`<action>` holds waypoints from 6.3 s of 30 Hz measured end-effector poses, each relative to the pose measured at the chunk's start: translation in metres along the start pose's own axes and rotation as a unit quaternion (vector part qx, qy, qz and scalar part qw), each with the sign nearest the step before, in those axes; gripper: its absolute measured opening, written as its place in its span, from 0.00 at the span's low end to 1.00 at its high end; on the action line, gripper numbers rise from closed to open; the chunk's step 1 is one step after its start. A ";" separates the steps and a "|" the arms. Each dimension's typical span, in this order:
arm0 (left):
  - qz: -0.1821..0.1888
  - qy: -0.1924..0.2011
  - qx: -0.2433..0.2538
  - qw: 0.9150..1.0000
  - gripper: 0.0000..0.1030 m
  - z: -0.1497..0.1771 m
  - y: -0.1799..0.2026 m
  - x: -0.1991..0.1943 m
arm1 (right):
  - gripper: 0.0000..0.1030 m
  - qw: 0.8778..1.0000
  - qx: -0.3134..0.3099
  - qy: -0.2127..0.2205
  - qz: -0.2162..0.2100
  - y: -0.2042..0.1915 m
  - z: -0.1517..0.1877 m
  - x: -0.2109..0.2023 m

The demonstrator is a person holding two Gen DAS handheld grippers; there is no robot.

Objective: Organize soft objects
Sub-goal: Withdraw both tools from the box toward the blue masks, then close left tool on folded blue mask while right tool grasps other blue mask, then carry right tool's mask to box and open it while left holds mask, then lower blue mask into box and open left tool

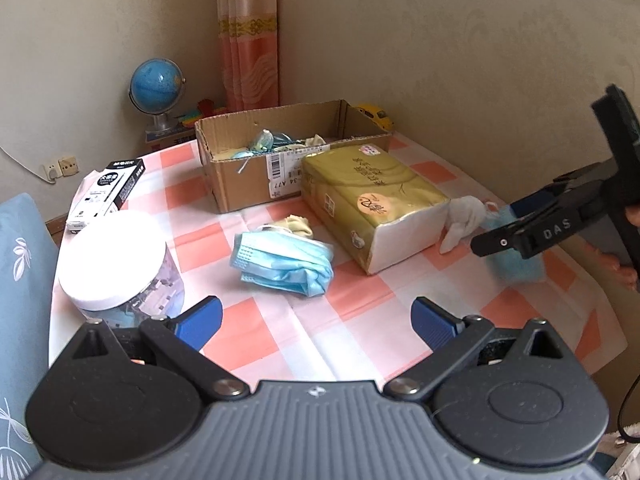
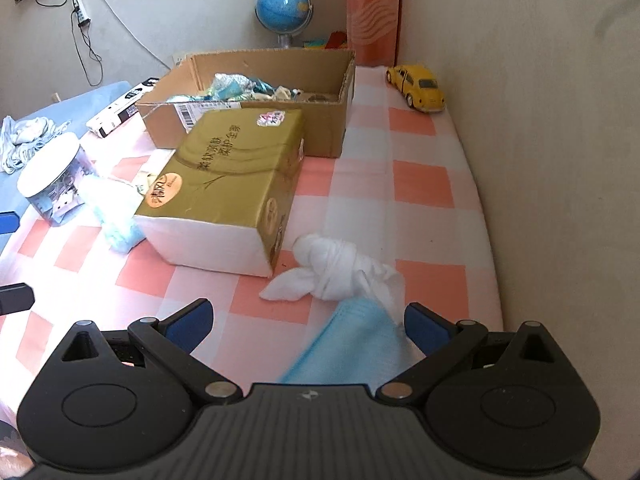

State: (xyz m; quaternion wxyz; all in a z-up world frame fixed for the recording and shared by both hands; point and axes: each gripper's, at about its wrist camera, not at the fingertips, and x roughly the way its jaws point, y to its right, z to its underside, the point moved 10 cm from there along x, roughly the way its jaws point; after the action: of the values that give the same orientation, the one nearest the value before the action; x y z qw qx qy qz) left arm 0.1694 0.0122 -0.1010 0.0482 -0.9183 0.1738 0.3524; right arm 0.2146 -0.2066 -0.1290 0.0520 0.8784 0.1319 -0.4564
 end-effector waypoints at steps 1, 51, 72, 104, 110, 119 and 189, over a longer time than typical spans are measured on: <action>0.000 0.000 0.001 1.000 0.97 0.000 0.000 0.000 | 1.00 1.000 0.001 0.006 0.009 0.000 0.000 -0.005; -0.119 -0.010 0.076 0.990 0.82 -0.023 -0.006 0.097 | 1.00 0.992 0.064 0.031 0.101 0.011 0.052 0.008; -0.056 -0.027 0.056 0.996 0.66 -0.017 -0.009 0.093 | 0.57 0.992 0.078 0.015 0.098 0.005 0.042 -0.004; 0.040 -0.012 0.058 0.997 0.62 -0.026 0.018 0.011 | 0.43 0.994 0.038 0.073 0.073 -0.003 0.031 -0.067; 0.054 0.003 0.061 0.997 0.62 -0.031 0.026 -0.001 | 0.43 0.994 0.014 0.090 0.066 -0.009 0.012 -0.079; 0.060 0.025 0.053 0.996 0.62 -0.034 0.026 -0.010 | 0.43 0.993 -0.012 0.100 0.054 -0.012 -0.029 -0.074; 0.035 0.009 0.044 0.998 0.62 -0.108 -0.022 0.035 | 1.00 0.989 0.051 0.127 0.055 -0.013 -0.014 -0.054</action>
State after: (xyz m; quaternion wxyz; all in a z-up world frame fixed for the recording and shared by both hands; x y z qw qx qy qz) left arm 0.2694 -0.0001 -0.0443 0.0749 -0.9116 0.2221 0.3379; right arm 0.1921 -0.2009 -0.0764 0.0152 0.9367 0.0660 -0.3436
